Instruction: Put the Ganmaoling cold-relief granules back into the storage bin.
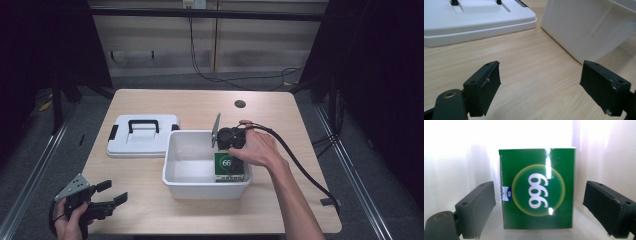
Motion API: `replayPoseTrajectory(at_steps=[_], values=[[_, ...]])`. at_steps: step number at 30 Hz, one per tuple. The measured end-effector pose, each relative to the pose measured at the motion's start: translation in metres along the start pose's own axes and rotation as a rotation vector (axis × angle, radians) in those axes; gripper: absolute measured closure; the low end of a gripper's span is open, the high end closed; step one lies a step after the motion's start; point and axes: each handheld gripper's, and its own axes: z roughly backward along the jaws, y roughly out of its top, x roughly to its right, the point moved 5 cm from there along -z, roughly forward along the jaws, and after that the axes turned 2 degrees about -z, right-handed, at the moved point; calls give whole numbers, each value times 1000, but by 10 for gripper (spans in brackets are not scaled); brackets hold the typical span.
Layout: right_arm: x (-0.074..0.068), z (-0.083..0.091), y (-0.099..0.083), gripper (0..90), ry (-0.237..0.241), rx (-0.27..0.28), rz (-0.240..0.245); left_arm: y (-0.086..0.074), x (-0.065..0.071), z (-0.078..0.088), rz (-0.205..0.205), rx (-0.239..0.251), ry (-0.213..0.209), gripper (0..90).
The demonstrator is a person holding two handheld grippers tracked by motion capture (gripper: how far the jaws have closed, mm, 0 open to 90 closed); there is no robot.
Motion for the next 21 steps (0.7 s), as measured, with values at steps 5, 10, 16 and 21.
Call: replayPoseTrajectory(at_steps=[5, 10, 16, 21], values=[[3, 14, -2, 111, -50, 100, -24, 0, 0, 0, -4, -2, -1, 158], [2, 26, -5, 127, -84, 181, -36, 0, 0, 0, -4, 0, 0, 159], [-2, 42, -8, 133, -118, 308, -69, 0, 0, 0, -2, -1, 1, 159], [-6, 53, -18, 133, -149, 433, -106, 0, 0, 0, -1, -1, 4, 158]])
